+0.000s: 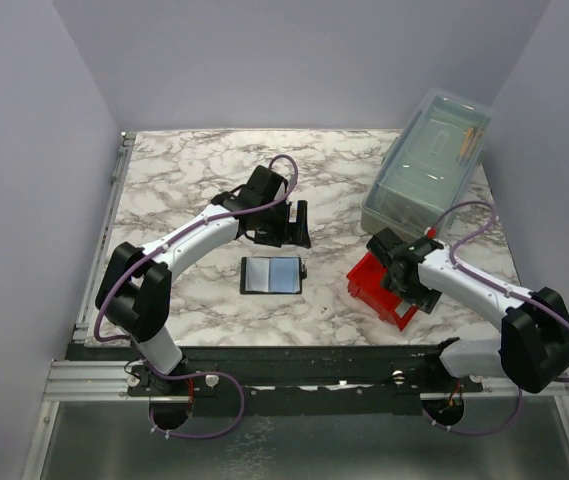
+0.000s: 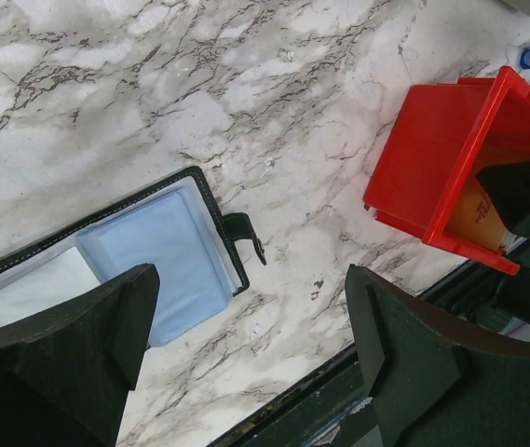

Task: Put the credit cards into the card holder
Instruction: Pick up the credit card from the storage box.

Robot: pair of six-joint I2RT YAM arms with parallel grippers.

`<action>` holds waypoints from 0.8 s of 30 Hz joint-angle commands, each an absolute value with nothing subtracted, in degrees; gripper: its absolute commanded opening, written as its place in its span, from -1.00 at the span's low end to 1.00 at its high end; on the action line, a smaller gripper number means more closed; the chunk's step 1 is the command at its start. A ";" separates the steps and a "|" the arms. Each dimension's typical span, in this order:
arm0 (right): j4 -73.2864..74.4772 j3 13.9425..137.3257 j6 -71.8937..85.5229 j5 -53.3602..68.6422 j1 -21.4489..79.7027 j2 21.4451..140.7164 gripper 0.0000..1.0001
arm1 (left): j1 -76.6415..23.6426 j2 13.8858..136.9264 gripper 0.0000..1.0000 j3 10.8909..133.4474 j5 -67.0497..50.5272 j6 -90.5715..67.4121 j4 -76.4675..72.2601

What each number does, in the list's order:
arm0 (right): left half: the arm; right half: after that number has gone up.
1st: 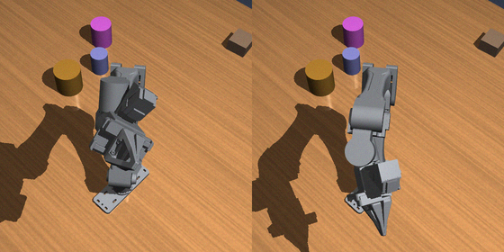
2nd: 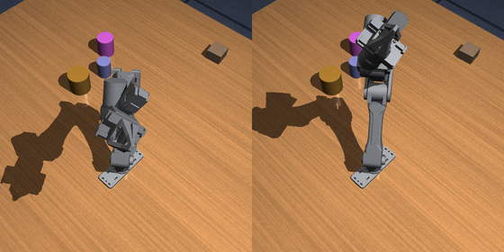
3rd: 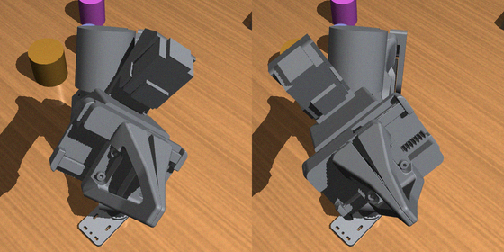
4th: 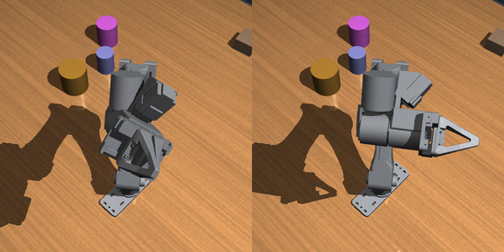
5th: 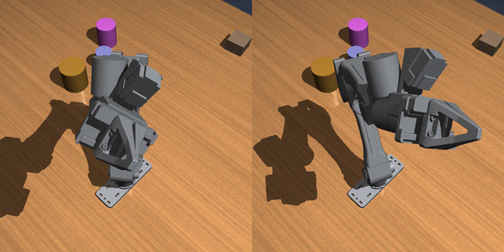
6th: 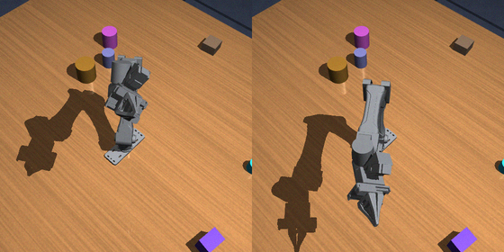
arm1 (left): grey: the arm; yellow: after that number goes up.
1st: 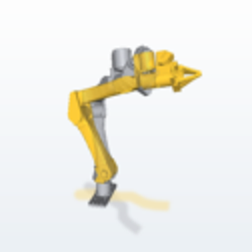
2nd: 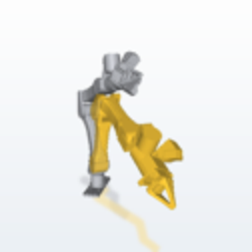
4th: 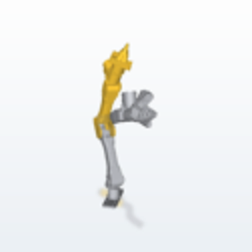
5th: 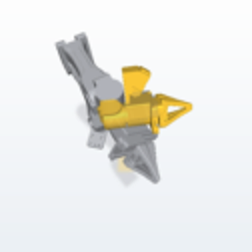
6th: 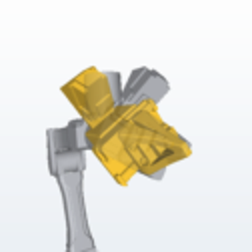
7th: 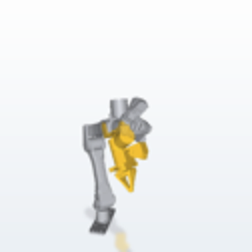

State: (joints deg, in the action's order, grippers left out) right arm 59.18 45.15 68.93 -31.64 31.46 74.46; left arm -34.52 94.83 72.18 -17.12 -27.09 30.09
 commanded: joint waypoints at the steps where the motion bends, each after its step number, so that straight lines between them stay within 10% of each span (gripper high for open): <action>1: 57.45 43.04 70.66 -30.07 30.83 75.80 0.74 | -34.72 93.54 0.76 71.46 -18.24 -26.29 29.37; 24: 66.59 45.70 73.75 -28.03 30.83 72.71 0.22 | -34.72 93.92 0.76 71.46 -20.20 -26.46 29.10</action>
State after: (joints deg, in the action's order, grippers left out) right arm 64.27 44.14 72.64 -27.68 31.03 73.25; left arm -34.52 94.83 72.18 -18.68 -27.05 29.93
